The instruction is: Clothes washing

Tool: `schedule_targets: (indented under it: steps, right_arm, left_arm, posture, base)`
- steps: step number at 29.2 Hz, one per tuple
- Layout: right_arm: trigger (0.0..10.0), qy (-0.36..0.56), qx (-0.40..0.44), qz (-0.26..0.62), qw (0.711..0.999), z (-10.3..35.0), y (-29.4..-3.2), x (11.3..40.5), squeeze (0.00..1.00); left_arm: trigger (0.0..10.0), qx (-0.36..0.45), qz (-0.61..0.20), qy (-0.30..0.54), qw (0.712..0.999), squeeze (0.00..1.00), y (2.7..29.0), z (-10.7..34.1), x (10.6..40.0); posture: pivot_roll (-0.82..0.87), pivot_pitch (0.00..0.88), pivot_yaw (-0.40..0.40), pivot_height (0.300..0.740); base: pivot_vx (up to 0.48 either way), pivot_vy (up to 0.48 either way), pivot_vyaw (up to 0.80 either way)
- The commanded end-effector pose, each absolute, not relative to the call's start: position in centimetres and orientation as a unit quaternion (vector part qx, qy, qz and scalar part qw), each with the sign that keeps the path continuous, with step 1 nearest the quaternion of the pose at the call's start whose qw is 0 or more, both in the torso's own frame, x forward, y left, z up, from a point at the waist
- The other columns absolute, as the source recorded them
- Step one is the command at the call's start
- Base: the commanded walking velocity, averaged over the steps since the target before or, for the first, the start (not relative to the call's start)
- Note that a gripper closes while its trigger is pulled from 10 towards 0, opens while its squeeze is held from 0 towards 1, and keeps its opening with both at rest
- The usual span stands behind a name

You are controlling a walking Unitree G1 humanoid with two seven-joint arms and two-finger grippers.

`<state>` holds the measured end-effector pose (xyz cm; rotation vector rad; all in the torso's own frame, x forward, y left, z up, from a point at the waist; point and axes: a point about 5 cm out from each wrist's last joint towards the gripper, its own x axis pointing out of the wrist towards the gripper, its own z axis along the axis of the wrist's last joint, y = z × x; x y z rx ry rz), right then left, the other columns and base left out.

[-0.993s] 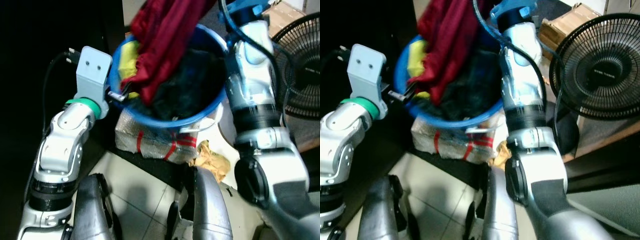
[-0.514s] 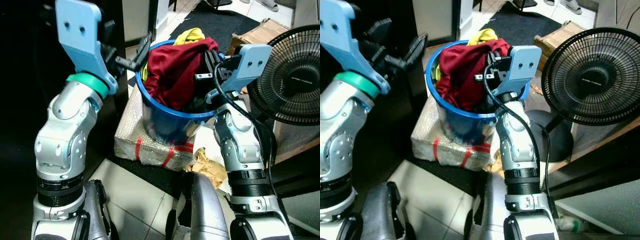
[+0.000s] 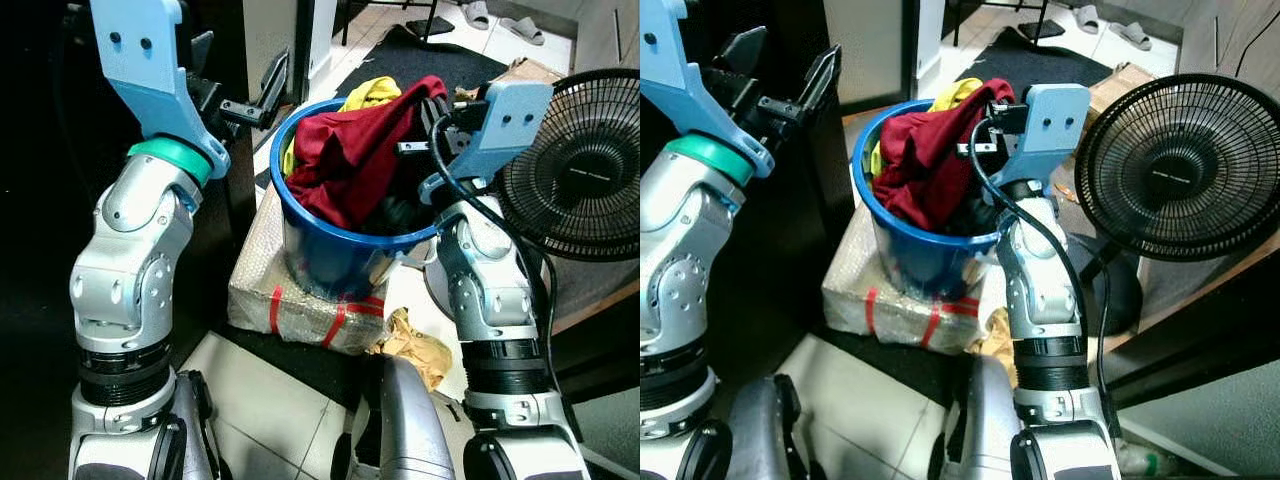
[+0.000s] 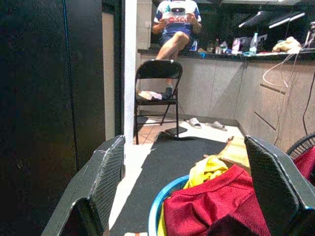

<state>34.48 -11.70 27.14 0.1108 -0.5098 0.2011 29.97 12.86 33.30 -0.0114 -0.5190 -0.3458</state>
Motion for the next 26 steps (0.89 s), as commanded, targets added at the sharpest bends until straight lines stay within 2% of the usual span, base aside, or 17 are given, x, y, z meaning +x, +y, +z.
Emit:
schedule_targets:
  steps: [1,26]
  right_arm:
    - [10.0,-0.261,0.053,0.098,0.959,27.5,-11.7,34.3,0.00]
    - [10.0,-0.260,0.054,0.112,0.957,27.7,-10.8,33.8,0.00]
  left_arm:
    - [10.0,-0.008,-0.176,-0.265,0.948,0.00,12.6,33.8,30.0]
    - [10.0,0.000,-0.170,-0.248,0.954,0.00,12.3,32.7,30.3]
  posture:
    - [0.07,0.039,-0.042,0.530]
    - [0.07,0.041,-0.037,0.630]
  base:
    - [0.000,0.000,0.00]
    - [0.000,0.000,0.00]
